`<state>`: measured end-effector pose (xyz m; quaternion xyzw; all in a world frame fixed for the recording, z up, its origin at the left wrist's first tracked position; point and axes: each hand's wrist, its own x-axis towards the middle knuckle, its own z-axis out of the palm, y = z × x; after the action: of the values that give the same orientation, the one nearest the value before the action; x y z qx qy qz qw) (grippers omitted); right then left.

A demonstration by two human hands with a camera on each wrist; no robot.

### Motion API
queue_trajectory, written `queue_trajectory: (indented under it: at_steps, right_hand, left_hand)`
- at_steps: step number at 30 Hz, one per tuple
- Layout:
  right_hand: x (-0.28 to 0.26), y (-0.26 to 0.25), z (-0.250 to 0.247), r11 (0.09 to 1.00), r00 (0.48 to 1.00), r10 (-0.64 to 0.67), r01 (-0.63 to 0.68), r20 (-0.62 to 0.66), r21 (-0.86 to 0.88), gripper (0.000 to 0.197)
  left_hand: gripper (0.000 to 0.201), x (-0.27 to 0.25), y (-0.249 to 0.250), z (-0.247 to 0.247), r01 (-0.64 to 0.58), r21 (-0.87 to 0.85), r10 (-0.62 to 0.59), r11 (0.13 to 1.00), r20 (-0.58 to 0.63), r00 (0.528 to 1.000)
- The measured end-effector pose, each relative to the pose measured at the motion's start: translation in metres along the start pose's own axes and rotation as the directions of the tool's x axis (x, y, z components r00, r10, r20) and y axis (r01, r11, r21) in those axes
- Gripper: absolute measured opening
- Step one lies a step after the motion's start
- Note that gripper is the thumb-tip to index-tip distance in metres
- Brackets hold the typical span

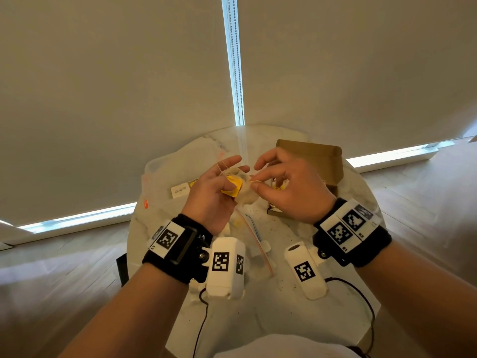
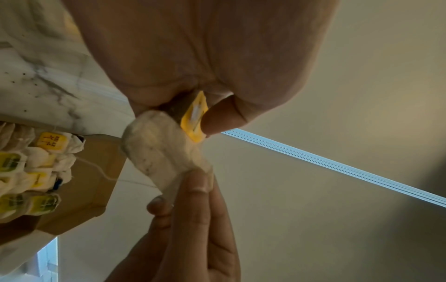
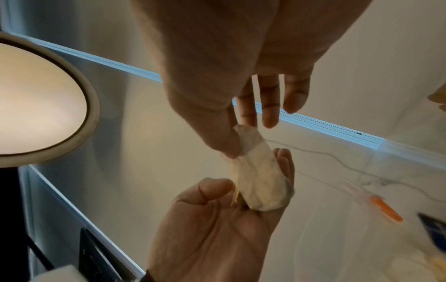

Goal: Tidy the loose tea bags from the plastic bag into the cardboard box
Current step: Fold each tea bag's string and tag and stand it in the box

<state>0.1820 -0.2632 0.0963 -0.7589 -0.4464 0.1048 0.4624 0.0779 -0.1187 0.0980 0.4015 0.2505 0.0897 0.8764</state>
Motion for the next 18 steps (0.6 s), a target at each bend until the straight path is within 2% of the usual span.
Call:
queue_trajectory:
  at_steps: [3,5,7,10,13,18]
  right_hand:
    - [-0.001,-0.002,0.001,0.998,0.997,-0.070,0.070,0.037,0.004,0.006]
    - [0.001,-0.002,0.003,0.998,0.995,-0.064,0.064,0.081,0.003,0.016]
    - [0.003,-0.003,0.006,0.998,0.991,-0.058,0.058,0.117,0.000,0.017]
    - [0.005,-0.005,0.008,0.998,0.991,-0.063,0.060,0.117,0.035,0.009]
    - [0.005,-0.005,0.002,0.995,0.998,-0.011,0.004,0.065,0.101,0.008]
    - [0.006,-0.004,-0.013,0.981,0.995,0.090,-0.098,0.051,0.170,0.010]
  left_hand:
    - [0.052,0.000,0.000,0.001,-0.015,0.005,0.015,1.000,0.015,1.000]
    - [0.045,-0.001,0.000,0.003,-0.018,0.016,0.018,1.000,0.041,0.999]
    - [0.046,0.000,-0.001,0.005,-0.024,0.038,0.021,0.999,0.055,0.998]
    - [0.051,0.002,-0.003,0.004,-0.020,0.057,0.018,0.998,0.033,0.999]
    - [0.040,0.002,-0.004,-0.001,-0.042,0.126,0.039,0.991,0.028,0.999]
    - [0.016,0.000,-0.004,-0.008,-0.115,0.348,0.090,0.931,0.086,0.992]
